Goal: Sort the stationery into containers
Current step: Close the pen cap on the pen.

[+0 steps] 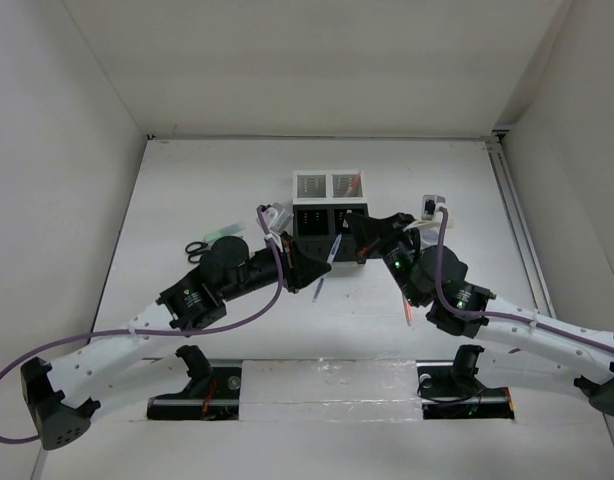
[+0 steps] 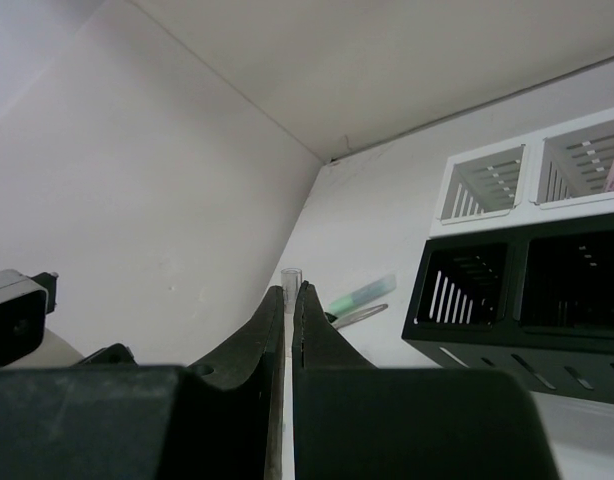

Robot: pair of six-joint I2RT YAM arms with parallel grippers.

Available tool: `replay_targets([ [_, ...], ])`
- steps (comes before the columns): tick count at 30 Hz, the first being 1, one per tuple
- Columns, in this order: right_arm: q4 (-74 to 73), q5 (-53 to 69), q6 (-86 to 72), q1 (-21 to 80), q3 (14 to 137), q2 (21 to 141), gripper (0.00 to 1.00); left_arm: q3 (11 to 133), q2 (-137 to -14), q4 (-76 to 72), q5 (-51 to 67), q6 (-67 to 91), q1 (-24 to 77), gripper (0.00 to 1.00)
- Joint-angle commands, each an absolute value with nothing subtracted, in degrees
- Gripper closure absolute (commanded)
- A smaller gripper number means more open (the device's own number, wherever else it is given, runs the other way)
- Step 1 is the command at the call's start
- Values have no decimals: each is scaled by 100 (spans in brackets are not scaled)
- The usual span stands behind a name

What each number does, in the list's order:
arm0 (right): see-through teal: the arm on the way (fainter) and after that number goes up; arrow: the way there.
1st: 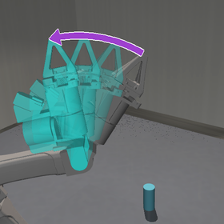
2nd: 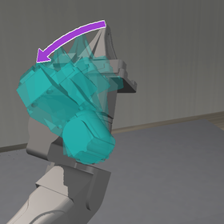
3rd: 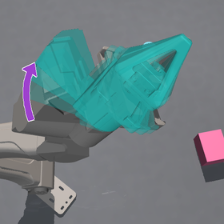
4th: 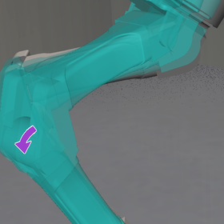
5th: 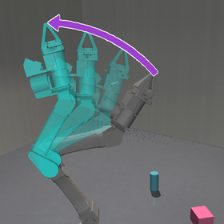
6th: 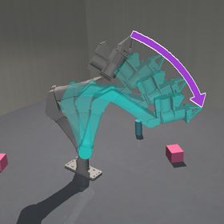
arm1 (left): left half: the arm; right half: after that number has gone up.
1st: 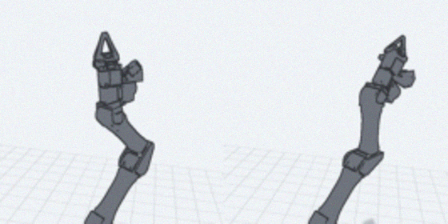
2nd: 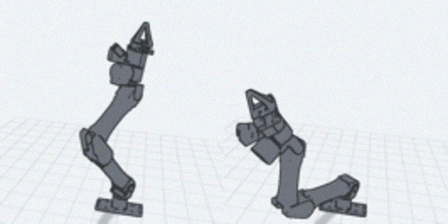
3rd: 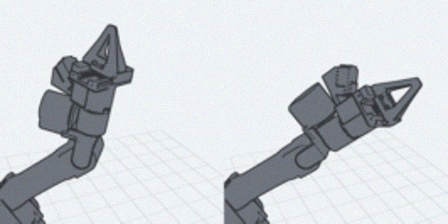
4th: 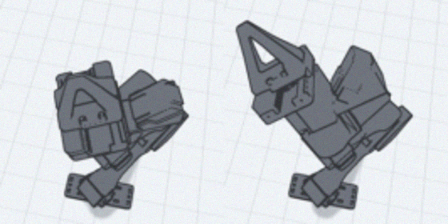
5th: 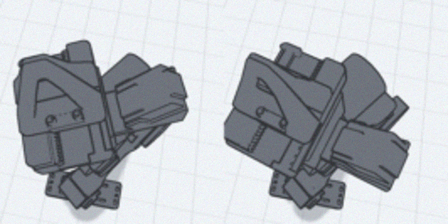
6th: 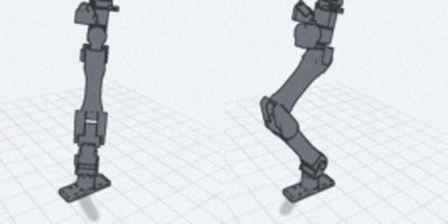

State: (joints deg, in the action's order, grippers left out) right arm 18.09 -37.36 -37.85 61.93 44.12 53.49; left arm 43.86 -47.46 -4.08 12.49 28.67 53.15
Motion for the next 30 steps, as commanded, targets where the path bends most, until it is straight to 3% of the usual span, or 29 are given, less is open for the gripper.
replay_targets([
  [1,2206,-3568,-3841,6188,4438,5238,100,4570,-4755,-747,1195,2760,5309,100],
  [30,2312,-3357,-3788,6188,4333,5291,100,4852,-5045,-853,1081,2602,5309,100],
])
